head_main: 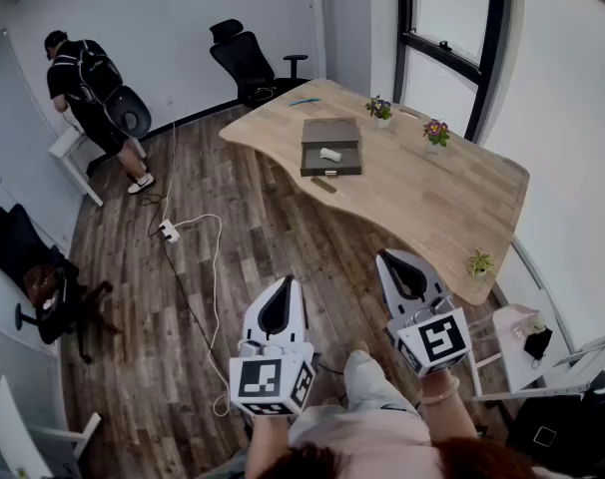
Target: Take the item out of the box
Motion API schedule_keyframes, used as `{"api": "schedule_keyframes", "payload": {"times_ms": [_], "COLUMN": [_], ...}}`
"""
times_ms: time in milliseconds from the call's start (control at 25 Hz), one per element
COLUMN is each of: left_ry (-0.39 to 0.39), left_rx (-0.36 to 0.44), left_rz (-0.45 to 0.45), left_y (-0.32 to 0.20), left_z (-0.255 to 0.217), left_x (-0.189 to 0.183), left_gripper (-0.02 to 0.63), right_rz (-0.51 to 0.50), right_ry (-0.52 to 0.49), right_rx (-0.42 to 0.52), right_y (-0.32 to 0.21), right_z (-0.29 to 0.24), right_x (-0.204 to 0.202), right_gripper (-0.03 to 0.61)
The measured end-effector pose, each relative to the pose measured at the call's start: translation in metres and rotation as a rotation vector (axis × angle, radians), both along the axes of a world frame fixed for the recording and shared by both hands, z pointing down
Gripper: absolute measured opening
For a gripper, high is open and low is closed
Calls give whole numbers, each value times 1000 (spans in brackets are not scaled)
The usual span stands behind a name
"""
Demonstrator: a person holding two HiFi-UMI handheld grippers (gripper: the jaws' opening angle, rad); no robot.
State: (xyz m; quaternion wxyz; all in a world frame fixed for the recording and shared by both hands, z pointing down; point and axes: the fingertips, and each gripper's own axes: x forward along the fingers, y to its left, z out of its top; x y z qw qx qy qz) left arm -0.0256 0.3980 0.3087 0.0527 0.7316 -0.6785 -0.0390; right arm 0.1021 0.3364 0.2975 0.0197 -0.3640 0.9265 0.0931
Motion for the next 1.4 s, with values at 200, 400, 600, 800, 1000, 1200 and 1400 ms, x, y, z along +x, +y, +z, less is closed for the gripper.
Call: {"api": "schedule_keyframes", "payload": {"times_ms": [200,400,600,800,1000,1200,1400], "left_ry": [2,-1,-19,-25,-36,-42,-39], "left_rx": [2,-14,-29,-40,-45,-51,-50], "left_rz": [0,25,51,63,83,88,94], "left_y": [-16,-39,-68,-102,-139,-173,-205], "left_z": [2,4,2,5,5,4,2], "left_x": [1,6,8,7,11,11,17], "left_gripper": [-2,-2,-2,-2,-2,-2,-2], "right_rz": [-26,-27,-21,-11,-8,-13,-24], "right_ry": [-7,3,-8,-20,-16,-19,-27], "right_rx": [0,-32,-69,-75,-87,-103,-111], "right_y": [-10,-27,-50,-82,-117,-147,-177], "right_z": [2,9,13,14,17,20,20], "right_x": [-5,-5,-4,-2,-1,-4,-4], "right_gripper": [-2,-2,-1,0,0,0,0]}}
